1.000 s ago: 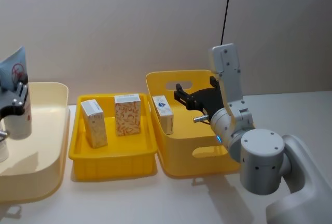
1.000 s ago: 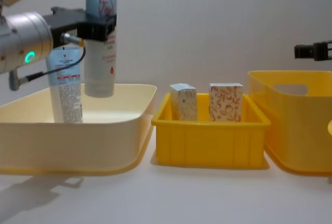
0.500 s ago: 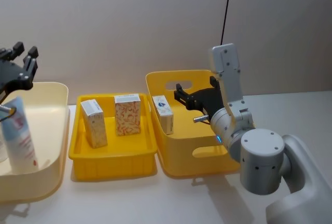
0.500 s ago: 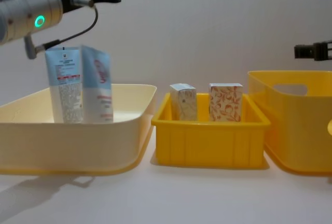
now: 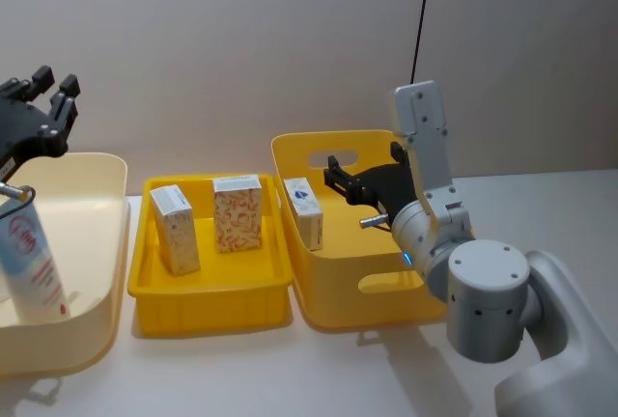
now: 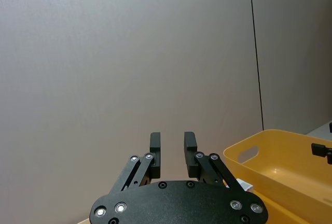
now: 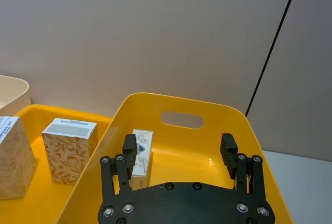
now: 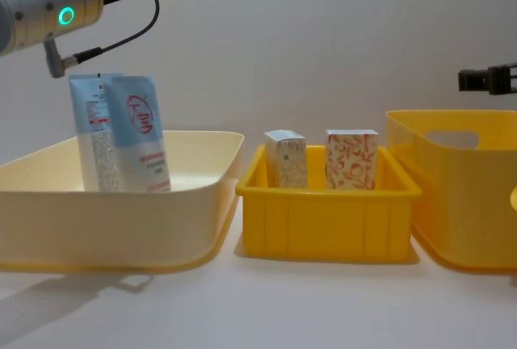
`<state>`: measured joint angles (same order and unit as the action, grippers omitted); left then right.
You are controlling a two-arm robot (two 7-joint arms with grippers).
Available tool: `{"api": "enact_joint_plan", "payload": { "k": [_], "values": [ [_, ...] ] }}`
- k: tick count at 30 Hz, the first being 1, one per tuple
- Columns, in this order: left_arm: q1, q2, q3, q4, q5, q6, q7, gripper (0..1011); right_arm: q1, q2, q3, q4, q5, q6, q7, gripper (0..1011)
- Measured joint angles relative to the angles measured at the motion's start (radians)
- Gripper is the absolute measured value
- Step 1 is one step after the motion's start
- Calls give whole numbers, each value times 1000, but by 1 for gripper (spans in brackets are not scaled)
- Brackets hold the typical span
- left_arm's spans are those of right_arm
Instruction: Bimanual collaborative sorting of washing and personal care products
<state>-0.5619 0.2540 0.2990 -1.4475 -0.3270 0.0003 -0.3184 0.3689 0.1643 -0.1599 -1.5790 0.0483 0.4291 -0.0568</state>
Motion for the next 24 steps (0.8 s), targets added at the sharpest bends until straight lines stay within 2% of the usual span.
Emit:
{"api": "enact_joint_plan", "payload": {
  "k": [9, 10, 13, 14, 18, 19, 22, 24],
  "values": [
    [-1, 1, 0, -3, -5, 6, -5, 275, 0, 0, 0, 0, 0, 0, 0, 1001],
    [-2, 1, 0, -4, -6, 7, -5, 322, 0, 0, 0, 0, 0, 0, 0, 1001],
    [-2, 1, 0, -4, -7, 8, -6, 373, 0, 0, 0, 0, 0, 0, 0, 1001],
    [-2, 1, 0, -4, -7, 8, -7, 432, 0, 0, 0, 0, 0, 0, 0, 1001],
    [-2, 1, 0, -5, -8, 9, -8, 526, 0, 0, 0, 0, 0, 0, 0, 1001],
    [-2, 1, 0, -5, -9, 10, -8, 586, 0, 0, 0, 0, 0, 0, 0, 1001],
    [-2, 1, 0, -5, -9, 10, -8, 646, 0, 0, 0, 0, 0, 0, 0, 1001],
    [-2, 1, 0, -6, -9, 11, -8, 728, 0, 0, 0, 0, 0, 0, 0, 1001]
  ]
}}
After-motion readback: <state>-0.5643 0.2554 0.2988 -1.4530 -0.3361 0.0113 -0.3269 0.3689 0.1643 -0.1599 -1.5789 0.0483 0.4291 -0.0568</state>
